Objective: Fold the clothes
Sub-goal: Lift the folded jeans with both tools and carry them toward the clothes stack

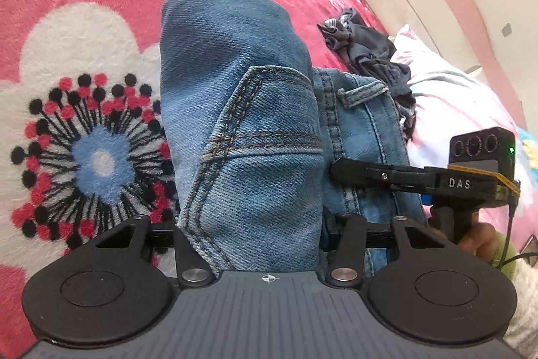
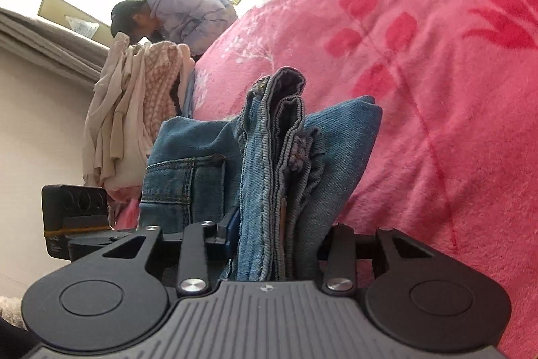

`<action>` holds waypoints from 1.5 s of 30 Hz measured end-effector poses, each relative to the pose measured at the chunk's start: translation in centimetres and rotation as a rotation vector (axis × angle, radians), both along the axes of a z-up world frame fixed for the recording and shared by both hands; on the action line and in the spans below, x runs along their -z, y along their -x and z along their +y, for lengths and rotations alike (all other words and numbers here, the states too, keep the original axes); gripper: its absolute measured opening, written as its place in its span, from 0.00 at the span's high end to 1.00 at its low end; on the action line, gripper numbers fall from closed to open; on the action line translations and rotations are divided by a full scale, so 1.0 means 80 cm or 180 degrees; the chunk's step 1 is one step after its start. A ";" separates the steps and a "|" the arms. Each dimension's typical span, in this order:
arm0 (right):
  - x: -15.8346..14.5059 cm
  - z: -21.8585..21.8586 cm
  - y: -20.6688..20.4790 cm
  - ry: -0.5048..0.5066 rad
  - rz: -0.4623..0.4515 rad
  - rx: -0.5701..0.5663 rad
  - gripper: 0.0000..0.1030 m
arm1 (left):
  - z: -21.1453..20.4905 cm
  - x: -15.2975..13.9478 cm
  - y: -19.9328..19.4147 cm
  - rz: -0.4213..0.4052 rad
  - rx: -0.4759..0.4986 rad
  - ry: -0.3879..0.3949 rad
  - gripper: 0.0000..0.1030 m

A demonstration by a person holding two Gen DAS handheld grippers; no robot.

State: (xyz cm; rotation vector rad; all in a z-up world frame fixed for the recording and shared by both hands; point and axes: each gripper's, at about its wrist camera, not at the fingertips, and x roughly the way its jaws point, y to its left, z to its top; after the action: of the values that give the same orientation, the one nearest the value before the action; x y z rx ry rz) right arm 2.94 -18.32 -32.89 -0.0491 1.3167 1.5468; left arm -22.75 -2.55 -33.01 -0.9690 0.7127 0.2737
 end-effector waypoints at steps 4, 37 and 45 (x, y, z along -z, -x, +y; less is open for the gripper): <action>-0.025 0.000 0.010 -0.0168 -0.0215 -0.0014 0.60 | 0.001 -0.020 0.000 0.0003 -0.0092 -0.0094 0.53; -0.394 -0.184 -0.074 -0.1456 -0.0294 0.1000 0.61 | -0.113 -0.419 -0.140 -0.0254 0.0255 -0.0834 0.54; -0.415 -0.190 0.003 -0.1190 -0.0519 0.0956 0.60 | -0.104 -0.410 -0.090 -0.0240 0.0308 -0.0629 0.54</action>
State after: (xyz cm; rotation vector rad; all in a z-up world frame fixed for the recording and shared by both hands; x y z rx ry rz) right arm 2.67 -33.50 0.33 0.2431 0.8486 1.4705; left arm -15.56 -10.90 -0.21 -0.7512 0.6485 0.2170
